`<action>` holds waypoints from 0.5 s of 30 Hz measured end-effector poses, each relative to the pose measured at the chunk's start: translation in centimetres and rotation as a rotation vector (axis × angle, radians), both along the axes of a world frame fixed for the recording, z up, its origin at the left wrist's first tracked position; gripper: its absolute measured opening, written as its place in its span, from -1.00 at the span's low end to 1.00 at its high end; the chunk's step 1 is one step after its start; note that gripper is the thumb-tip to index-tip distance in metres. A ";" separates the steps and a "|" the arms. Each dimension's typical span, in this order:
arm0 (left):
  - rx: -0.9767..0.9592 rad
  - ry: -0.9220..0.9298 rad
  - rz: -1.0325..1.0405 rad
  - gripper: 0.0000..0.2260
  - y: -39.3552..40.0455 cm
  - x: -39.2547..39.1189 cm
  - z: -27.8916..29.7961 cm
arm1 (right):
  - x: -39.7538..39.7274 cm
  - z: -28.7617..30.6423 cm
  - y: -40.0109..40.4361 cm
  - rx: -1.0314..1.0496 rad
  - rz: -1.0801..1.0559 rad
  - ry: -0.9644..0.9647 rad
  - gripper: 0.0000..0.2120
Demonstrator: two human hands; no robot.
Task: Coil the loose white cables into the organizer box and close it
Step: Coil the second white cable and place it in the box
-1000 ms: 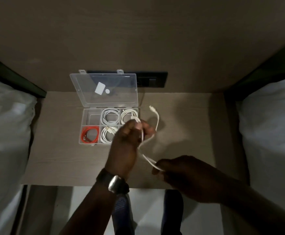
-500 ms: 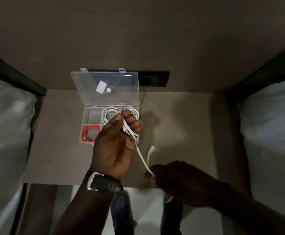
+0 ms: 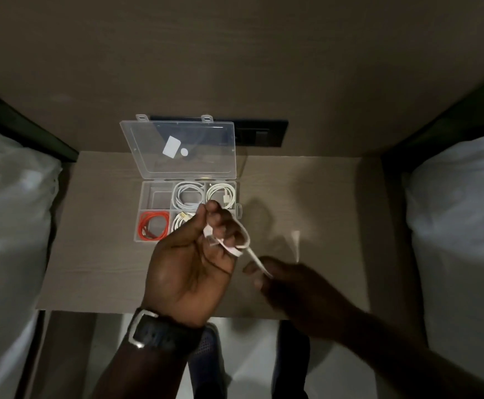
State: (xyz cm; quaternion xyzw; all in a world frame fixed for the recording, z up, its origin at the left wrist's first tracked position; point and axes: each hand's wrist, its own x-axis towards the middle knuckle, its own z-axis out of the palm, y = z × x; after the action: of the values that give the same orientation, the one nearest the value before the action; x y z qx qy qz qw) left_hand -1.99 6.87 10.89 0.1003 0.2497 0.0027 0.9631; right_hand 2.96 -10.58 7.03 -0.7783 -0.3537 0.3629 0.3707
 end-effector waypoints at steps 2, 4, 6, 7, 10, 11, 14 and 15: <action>0.299 0.104 0.104 -0.83 0.0 -0.3 -1.4 | -2.1 0.7 -0.1 -0.071 0.139 -0.012 -0.70; 0.921 0.185 0.096 -0.82 -0.2 -1.4 -3.3 | -3.0 1.9 -0.2 -0.083 0.206 -0.018 -0.74; 1.497 0.179 -0.125 -0.77 -0.6 -2.9 -5.0 | -2.6 3.5 -0.3 -0.070 0.213 -0.042 -0.80; 1.607 0.164 -0.259 -0.75 -0.9 -3.5 -5.4 | -1.8 4.1 -0.3 -0.059 0.220 -0.063 -0.83; 1.314 0.145 -0.533 -0.60 -2.6 -4.8 -4.8 | 1.3 5.0 -0.3 -0.061 0.179 -0.260 -0.84; 1.145 0.171 -0.567 -0.54 -3.2 -4.9 -4.2 | 2.4 4.9 -0.4 -0.075 0.120 -0.313 -0.78; 0.462 0.141 -0.444 -0.54 -3.2 -4.5 -2.1 | 3.9 3.2 -0.2 0.013 -0.150 -0.273 -0.72; 0.226 0.075 -0.352 -0.58 -2.8 -4.1 -1.5 | 3.7 2.4 0.2 0.027 -0.185 -0.257 -0.75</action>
State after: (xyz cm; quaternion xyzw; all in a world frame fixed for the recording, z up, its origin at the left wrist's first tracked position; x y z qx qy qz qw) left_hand -6.08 4.12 9.39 0.2498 0.2621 -0.1413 0.9214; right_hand 6.65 -10.42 9.44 -0.8425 -0.3300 0.2200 0.3646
